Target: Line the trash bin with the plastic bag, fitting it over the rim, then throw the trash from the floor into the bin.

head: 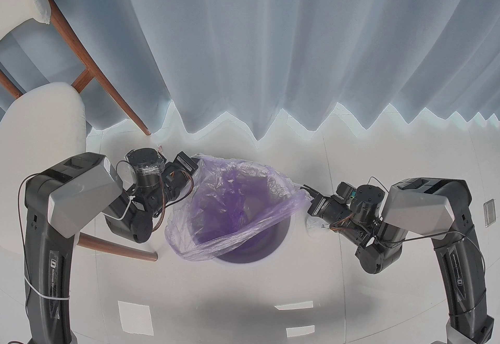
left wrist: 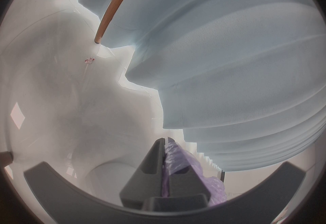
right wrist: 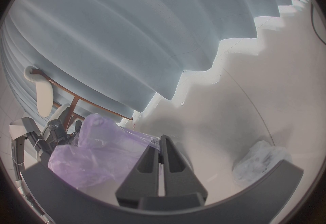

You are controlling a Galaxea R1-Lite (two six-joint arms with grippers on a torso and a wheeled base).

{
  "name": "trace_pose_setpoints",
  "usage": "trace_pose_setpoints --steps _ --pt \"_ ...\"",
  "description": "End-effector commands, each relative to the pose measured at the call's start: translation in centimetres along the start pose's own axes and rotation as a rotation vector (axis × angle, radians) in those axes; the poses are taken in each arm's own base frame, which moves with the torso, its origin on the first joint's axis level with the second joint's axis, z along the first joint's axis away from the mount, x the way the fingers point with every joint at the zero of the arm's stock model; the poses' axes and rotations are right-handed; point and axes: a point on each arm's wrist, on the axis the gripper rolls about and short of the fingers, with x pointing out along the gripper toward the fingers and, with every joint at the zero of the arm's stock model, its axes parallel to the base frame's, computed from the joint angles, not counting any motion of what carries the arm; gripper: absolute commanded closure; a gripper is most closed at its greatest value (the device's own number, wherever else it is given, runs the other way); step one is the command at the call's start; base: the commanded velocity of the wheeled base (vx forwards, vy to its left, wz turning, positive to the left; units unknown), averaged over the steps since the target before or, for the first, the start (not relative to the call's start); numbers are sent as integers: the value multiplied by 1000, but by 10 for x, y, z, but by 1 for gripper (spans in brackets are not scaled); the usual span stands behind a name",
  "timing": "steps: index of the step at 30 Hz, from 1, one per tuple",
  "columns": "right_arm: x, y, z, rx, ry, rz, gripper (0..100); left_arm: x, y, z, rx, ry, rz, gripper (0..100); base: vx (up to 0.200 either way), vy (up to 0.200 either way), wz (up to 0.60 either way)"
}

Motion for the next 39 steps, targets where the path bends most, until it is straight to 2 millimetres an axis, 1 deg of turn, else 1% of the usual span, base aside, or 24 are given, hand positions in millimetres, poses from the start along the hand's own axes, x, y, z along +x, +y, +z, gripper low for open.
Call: trace_pose_setpoints --steps 1,5,6,9,10,13,16,17,18,21,26,27,28,29,31,32,35,36,37,39 --pt "-1 -2 -3 0 -15 -27 100 -6 4 -7 -22 -19 11 100 0 0 0" --pt "-2 -2 -2 2 -21 -33 100 -11 10 -13 -30 -23 -5 100 0 0 0" --pt "-3 -3 -4 3 -16 -36 100 -13 15 -18 -26 -28 -22 100 0 0 0" --pt "-3 -3 -4 3 -13 -38 100 -13 19 -21 -23 -42 -47 100 0 0 0" --pt "-4 -3 -5 6 -9 -39 100 -13 23 -22 -20 -45 -65 100 0 0 0" --pt "-5 -2 -6 7 -3 -41 100 -14 28 -18 -34 -32 -70 100 0 0 0" --pt "-6 -2 -5 6 -4 -40 100 -16 30 -15 -116 -15 -78 100 0 0 0" --pt "-6 -2 -5 6 -4 -40 100 -16 30 -15 -116 -15 -78 100 0 0 0" --pt "-6 -2 -5 8 -5 -41 100 -17 30 -11 -159 0 -89 100 0 0 0" --pt "-6 -2 -4 15 -7 -42 100 -20 32 -6 -175 2 -88 100 0 0 0" --pt "-10 3 0 85 -5 -42 100 -21 36 -7 -178 12 -82 100 0 0 0" --pt "-13 8 5 135 -6 -38 0 -22 36 -8 -179 27 -88 100 0 0 0" --pt "-14 9 6 151 -5 -39 0 -23 35 -8 -178 30 -92 100 0 0 0" --pt "-16 12 9 179 -13 -32 0 -25 36 -9 -180 37 -89 0 0 0 0" --pt "-16 12 9 179 -13 -32 0 -25 36 -9 -180 37 -89 0 0 0 0" --pt "-23 22 23 232 -34 -20 0 -27 36 -10 -183 51 -88 0 0 0 0" --pt "-36 33 34 244 -33 -19 0 -28 32 -9 -193 51 -94 0 0 0 0" --pt "-44 40 42 245 -37 -16 0 -28 28 -8 -203 53 -101 0 0 0 0" --pt "-47 43 45 246 -38 -13 0 -28 28 -8 -207 53 -101 0 0 0 0" --pt "-59 52 53 250 -34 -12 0 -28 28 -9 -207 54 -102 0 0 0 0"
